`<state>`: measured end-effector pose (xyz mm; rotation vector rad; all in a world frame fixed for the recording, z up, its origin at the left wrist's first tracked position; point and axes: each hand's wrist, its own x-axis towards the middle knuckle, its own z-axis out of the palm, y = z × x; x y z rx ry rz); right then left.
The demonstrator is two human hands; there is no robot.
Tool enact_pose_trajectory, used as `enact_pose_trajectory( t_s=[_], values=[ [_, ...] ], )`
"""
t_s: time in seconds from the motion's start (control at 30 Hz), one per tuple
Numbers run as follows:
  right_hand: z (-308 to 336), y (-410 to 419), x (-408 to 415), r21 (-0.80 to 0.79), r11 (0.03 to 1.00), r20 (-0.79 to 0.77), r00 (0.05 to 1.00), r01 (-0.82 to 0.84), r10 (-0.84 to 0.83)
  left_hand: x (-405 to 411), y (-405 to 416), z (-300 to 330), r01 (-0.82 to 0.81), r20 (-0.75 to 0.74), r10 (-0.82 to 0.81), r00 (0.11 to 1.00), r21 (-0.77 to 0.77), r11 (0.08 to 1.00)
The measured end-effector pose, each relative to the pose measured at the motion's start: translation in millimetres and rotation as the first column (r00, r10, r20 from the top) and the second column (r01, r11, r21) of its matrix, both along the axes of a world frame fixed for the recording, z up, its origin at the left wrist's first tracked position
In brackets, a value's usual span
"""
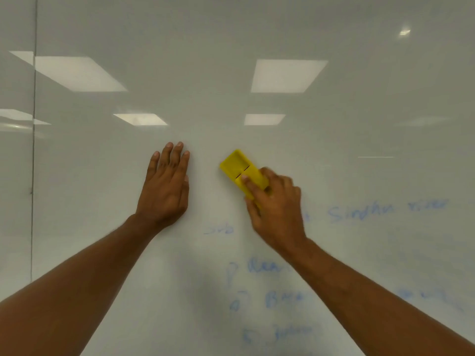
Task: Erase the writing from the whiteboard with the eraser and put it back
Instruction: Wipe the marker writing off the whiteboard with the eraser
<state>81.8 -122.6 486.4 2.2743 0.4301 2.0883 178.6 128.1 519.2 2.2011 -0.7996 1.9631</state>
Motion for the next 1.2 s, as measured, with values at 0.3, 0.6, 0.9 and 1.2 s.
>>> enact_pose_trajectory(
  t_s=[0.3, 0.6, 0.9, 1.2],
  values=[
    [-81, -27, -6, -0.680, 0.724, -0.242, 0.968, -0.118, -0.070, 2, 1, -1, 0.008, -0.005, -0.008, 1.000, 0.010, 1.000],
    [-69, -40, -10, 0.016, 0.999, -0.053, 0.997, 0.049, -0.049, -2, -9, -6, -0.014, -0.051, 0.010, 0.999, -0.066, 0.998],
    [-89, -76, -26, -0.583, 0.813, -0.187, 0.974, -0.008, -0.124, -11, -19, -9, -0.013, -0.079, 0.004, 0.997, -0.119, 0.993],
    [-95, -107, -28, 0.126, 0.985, -0.121, 0.987, 0.122, -0.106, -24, -61, -19, -0.024, -0.121, 0.024, 0.992, 0.000, 1.000]
  ],
)
